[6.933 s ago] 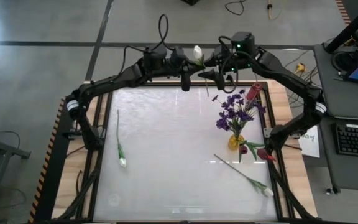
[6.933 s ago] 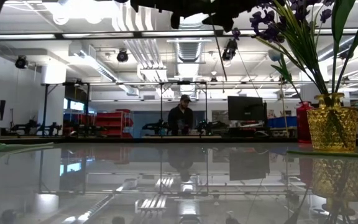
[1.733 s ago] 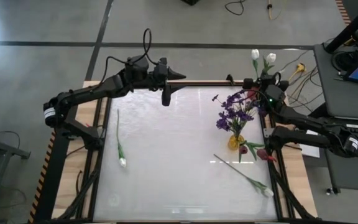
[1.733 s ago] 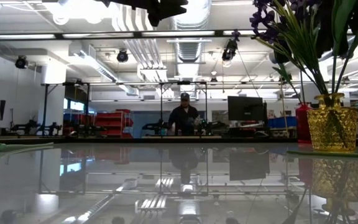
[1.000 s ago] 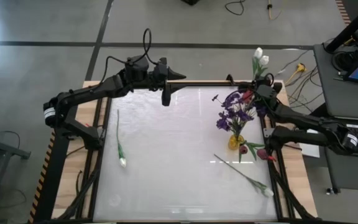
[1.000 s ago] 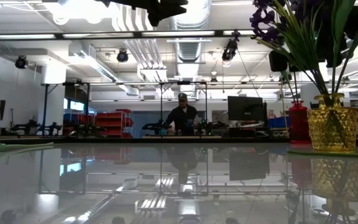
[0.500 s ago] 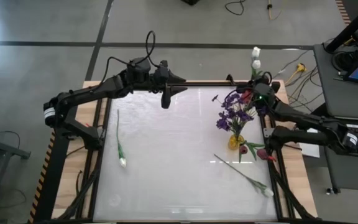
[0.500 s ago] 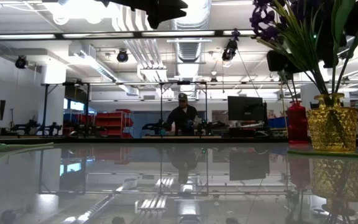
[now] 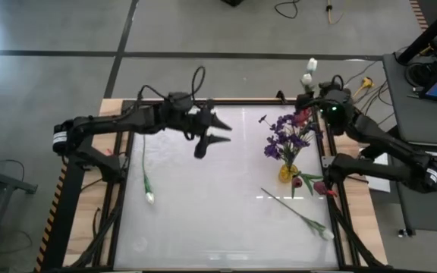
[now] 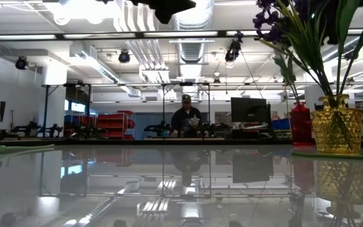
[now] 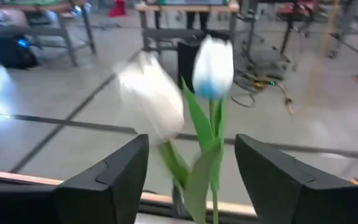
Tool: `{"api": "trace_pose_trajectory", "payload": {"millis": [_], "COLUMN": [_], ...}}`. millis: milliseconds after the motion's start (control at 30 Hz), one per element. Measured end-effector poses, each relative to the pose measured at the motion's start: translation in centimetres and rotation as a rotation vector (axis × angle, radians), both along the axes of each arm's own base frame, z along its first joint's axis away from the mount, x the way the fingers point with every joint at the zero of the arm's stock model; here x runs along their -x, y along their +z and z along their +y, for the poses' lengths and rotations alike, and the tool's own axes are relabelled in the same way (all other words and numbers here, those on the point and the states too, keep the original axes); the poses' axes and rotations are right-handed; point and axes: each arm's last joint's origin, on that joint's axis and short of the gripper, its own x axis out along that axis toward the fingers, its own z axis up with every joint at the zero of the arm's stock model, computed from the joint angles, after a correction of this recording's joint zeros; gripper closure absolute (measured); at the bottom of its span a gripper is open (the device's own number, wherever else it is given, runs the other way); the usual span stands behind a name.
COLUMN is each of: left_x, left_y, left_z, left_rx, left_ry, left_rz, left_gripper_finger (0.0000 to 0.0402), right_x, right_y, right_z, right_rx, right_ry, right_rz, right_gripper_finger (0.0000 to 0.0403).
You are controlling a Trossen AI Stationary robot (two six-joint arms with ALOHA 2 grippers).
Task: Sort flowers into vase by color
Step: Put the left white flower into the red vase
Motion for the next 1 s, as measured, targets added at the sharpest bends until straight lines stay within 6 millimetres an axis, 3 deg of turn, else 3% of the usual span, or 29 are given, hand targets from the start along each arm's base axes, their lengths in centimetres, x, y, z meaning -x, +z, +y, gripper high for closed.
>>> {"api": "trace_pose_trajectory", "payload": {"millis": [233, 400, 567, 667, 733, 867, 1000], "left_x": [2.1, 5.1, 8.2, 9.7, 10.6, 11.7, 11.9], "left_y": [-2.5, -3.0, -3.9, -5.6, -6.9, -10.1, -13.5], "left_z": [-3.1, -6.6, -10.0, -11.4, -12.3, -13.3, -13.1], "left_rx": [0.155, 0.208, 0.206, 0.113, -0.021, -0.306, -0.454], "left_ry": [-0.015, 0.088, 0.173, 0.141, 0.032, -0.173, -0.299], "left_rz": [0.286, 0.656, 1.028, 1.217, 1.323, 1.416, 1.489], "left_gripper_finger": [0.0249, 0.0251, 0.0262, 0.027, 0.0273, 0.0272, 0.0258], "right_x": [1.7, 4.0, 4.9, 5.2, 5.3, 5.5, 5.6], "right_y": [3.8, 6.3, 7.3, 7.7, 7.8, 7.8, 7.8], "right_z": [1.7, 3.7, 4.5, 4.8, 4.9, 5.1, 5.2], "right_rx": [0.067, 0.155, 0.202, 0.221, 0.234, 0.243, 0.244], "right_ry": [0.051, 0.134, 0.199, 0.231, 0.248, 0.271, 0.284], "right_rz": [0.008, -0.054, -0.061, -0.063, -0.06, -0.059, -0.068], "right_gripper_finger": [0.0137, 0.0129, 0.0133, 0.0137, 0.0137, 0.0131, 0.0119]}}
